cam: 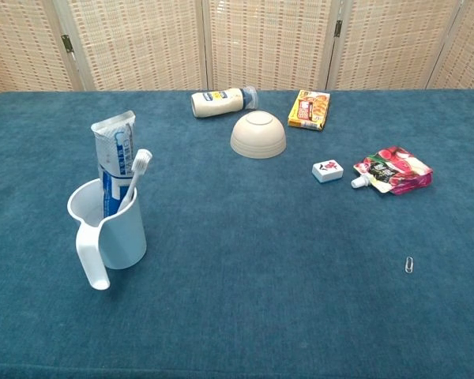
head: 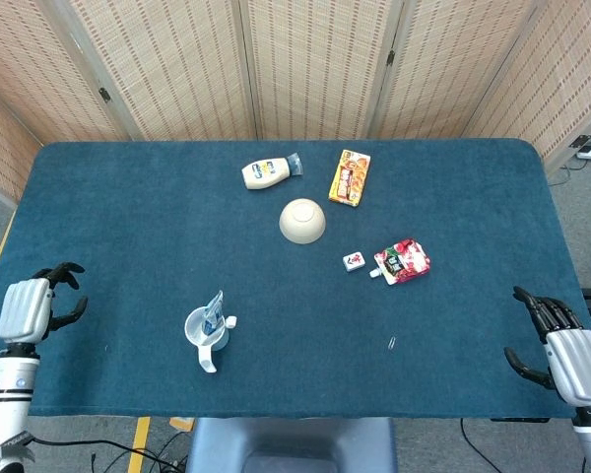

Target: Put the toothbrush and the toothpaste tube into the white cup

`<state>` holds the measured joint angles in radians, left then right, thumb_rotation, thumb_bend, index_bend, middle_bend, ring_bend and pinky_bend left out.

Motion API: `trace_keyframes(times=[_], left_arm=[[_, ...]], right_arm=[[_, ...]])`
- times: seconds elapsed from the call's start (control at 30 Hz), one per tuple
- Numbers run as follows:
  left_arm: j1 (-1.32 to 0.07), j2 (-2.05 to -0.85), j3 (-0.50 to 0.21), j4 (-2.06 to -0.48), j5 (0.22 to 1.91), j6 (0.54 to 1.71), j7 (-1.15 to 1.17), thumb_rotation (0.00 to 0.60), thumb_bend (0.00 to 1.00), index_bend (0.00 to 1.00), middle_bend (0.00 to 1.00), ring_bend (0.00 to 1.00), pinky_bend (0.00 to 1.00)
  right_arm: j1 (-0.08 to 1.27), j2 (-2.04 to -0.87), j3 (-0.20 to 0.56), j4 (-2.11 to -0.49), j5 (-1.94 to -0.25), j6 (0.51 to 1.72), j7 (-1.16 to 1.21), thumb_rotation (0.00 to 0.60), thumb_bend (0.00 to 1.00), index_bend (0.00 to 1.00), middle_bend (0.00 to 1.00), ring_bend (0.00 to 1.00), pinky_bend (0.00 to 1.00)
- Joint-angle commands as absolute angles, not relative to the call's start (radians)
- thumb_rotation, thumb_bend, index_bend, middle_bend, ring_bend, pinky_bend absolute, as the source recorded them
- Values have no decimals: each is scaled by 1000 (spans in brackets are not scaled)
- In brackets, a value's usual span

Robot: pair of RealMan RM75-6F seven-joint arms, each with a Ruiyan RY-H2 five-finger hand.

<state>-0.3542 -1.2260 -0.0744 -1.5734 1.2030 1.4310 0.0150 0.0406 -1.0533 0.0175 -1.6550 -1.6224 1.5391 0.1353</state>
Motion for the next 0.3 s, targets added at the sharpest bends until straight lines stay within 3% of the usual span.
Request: trace_keyframes(times=[0.03,0.3], left_arm=[[-284,-1266,-46,-1579,1234,1521,73,600,384,352,504,379,488],[-212,-1245,3,-1667,1322,1576,111,600,384,330,464,341,439]], right_arm=[[47,-1052,10,-1651,-1635,1532,174,600,225,37,183,166,178],[47,-1063,8,-1639,-1634,1533,204,600,225,37,182,166,178]])
